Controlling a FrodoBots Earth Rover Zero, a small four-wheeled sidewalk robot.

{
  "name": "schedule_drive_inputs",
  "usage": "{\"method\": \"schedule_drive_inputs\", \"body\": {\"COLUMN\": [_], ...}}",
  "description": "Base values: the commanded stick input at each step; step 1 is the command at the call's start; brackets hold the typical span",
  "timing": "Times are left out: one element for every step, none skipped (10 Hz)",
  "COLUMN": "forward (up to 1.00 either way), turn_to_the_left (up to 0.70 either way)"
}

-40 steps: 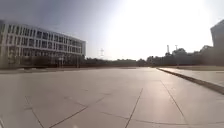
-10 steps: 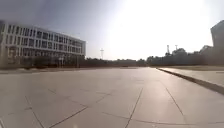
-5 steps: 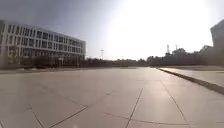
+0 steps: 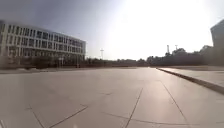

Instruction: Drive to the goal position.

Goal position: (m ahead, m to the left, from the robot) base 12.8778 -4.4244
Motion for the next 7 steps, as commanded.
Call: {"method": "schedule_drive_inputs", "body": {"forward": [0.09,0.09,0.09,0.09,0.09,0.09,0.09], "turn_to_the_left": [0.01,0.01,0.01,0.01,0.01,0.01,0.01]}}
